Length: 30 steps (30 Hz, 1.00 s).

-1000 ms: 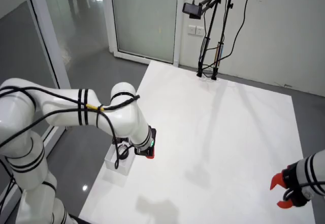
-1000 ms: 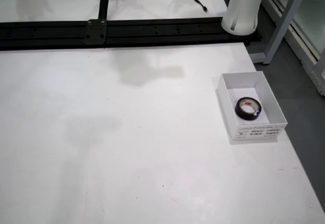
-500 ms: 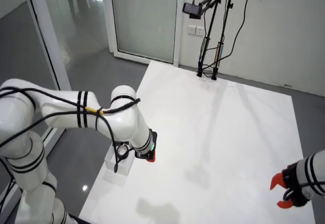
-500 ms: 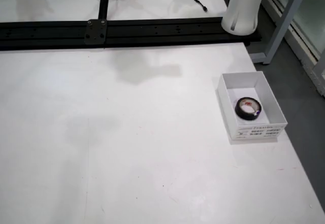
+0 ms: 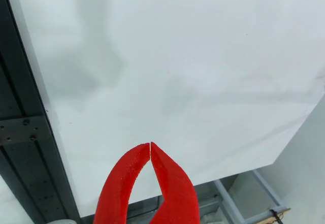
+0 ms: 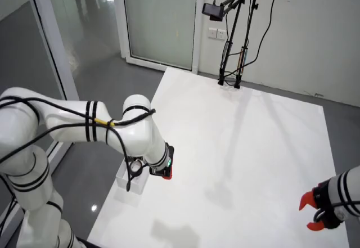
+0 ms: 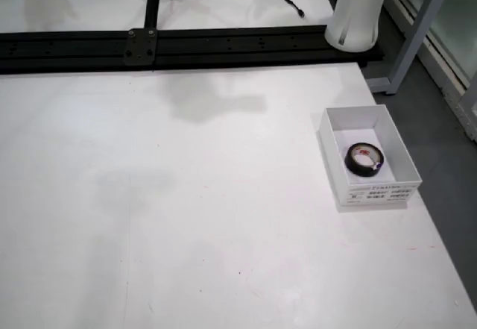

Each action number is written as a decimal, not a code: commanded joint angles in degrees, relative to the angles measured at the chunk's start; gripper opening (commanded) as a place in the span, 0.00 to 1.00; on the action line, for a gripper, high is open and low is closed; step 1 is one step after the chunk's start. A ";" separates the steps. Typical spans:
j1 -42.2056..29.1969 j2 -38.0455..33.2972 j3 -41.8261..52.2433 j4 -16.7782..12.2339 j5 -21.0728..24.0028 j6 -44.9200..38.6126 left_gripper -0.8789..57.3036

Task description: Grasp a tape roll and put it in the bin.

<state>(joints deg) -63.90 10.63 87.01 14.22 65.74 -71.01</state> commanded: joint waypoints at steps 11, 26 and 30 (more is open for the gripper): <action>1.32 0.01 -0.08 -0.07 0.00 0.00 0.01; -0.17 0.01 -0.08 -0.07 0.00 0.00 0.01; -0.17 0.01 -0.08 -0.07 0.00 0.00 0.01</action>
<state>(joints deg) -63.44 10.63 86.92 14.15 65.74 -71.01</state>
